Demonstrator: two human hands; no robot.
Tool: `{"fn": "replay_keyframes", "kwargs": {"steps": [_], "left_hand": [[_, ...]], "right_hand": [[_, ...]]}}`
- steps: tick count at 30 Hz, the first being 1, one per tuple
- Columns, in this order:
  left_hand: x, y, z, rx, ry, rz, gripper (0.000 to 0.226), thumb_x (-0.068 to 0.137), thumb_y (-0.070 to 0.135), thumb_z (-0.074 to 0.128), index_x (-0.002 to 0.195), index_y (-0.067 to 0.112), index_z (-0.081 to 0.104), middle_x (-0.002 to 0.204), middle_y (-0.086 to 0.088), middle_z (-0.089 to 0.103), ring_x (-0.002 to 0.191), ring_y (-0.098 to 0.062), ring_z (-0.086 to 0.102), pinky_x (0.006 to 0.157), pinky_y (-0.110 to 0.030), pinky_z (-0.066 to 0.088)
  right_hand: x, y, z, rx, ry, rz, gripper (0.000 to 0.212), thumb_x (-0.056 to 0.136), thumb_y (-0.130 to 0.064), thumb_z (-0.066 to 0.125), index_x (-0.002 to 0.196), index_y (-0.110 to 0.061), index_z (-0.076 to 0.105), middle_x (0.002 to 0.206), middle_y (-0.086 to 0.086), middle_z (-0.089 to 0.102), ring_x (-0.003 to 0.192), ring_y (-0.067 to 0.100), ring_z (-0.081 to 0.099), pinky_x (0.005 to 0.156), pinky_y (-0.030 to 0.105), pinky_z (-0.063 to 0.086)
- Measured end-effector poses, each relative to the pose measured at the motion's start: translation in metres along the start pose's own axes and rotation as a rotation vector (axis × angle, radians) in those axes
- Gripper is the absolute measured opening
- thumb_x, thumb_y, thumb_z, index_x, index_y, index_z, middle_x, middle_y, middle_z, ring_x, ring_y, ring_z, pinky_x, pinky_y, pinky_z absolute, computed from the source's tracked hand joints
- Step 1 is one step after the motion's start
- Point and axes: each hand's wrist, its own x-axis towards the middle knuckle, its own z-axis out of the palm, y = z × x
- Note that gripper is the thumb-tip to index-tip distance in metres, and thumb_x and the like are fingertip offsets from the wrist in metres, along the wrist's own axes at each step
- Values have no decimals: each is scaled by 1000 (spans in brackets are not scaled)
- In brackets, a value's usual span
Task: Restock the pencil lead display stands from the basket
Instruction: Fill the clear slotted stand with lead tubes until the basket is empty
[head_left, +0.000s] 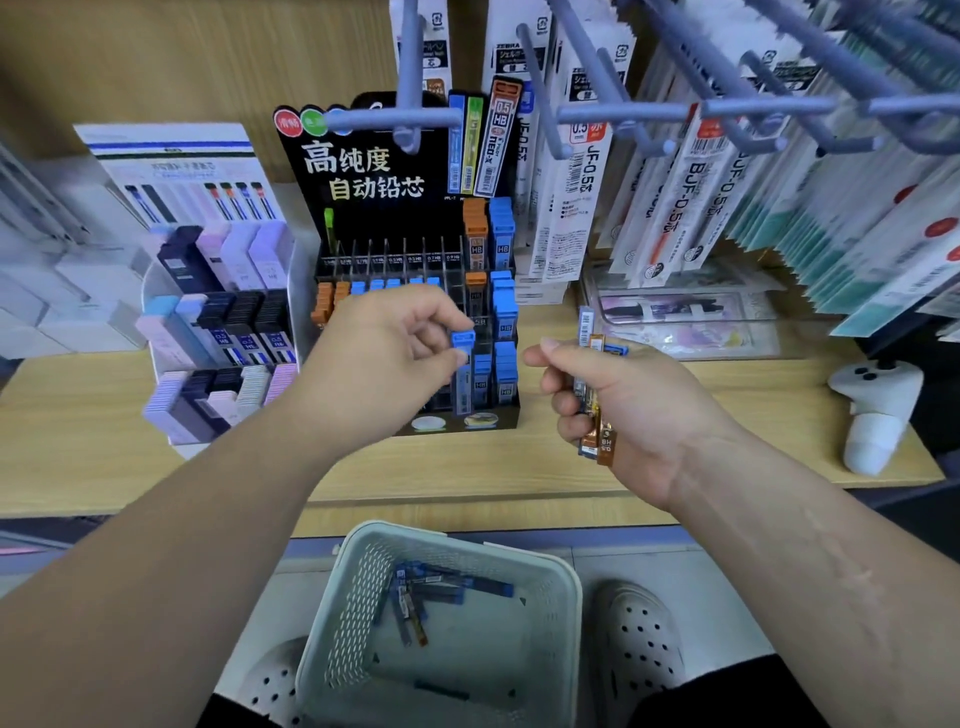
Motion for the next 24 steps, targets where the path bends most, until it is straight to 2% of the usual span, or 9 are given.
{"fn": "replay_keyframes", "kwargs": {"steps": [4,11,16,19,21,24], "left_hand": [[1,-5,9,59,44,93,19,84,2,76,91,19,69,70,6,63,58,-4,58,64,-16,50],[4,-7,16,205,48,220,14,82,3,77,90,12,69,71,10,65,69,-7,64,66,-20,54],[5,-5,20,238,25,223,14,82,5,76,88,12,65,69,10,64,68,-5,63,64,-14,50],[4,-7,22,338,-14,253,16,79,6,78,82,15,65,69,14,59,63,-7,59,64,-26,52],[5,-8,24,426,-10,315,15,76,8,80,79,16,67,72,15,54,63,-4,53,63,-29,50],[6,-11,26,519,4,357,10,73,13,82,77,16,73,78,7,61,70,-16,61,62,-33,51]], "right_hand": [[-1,-1,1,46,-28,30,20,96,-22,68,97,-4,76,66,-1,59,54,8,45,48,19,33],[-4,-3,-3,57,-44,39,23,96,-22,66,101,-1,75,67,0,59,56,9,44,50,19,33],[-3,-3,-5,65,-47,38,22,95,-22,67,99,-2,76,67,0,59,57,9,45,49,19,34],[-4,-4,-6,66,-50,42,23,96,-22,67,100,-1,76,67,0,59,57,9,45,50,19,34],[-5,-4,-6,71,-57,53,24,96,-23,67,101,-1,76,68,0,59,57,9,45,50,19,34],[-6,-4,-7,78,-104,80,24,97,-22,65,100,-1,76,68,1,59,55,9,44,46,18,32]]}}
